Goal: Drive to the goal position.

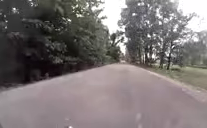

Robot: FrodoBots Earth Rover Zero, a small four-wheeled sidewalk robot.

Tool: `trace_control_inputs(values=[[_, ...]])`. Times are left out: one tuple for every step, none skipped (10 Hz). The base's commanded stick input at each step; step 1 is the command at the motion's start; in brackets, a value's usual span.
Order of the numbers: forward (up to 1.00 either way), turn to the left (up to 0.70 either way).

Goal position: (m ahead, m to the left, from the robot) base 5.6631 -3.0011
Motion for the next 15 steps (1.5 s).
trace_control_inputs(values=[[1.00, -0.30], [1.00, -0.29], [1.00, -0.28], [1.00, -0.28], [1.00, -0.28], [1.00, -0.28], [1.00, -0.28], [1.00, -0.28], [1.00, -0.28], [1.00, -0.28], [1.00, -0.28], [1.00, -0.28], [1.00, -0.28], [1.00, -0.28], [1.00, -0.28]])
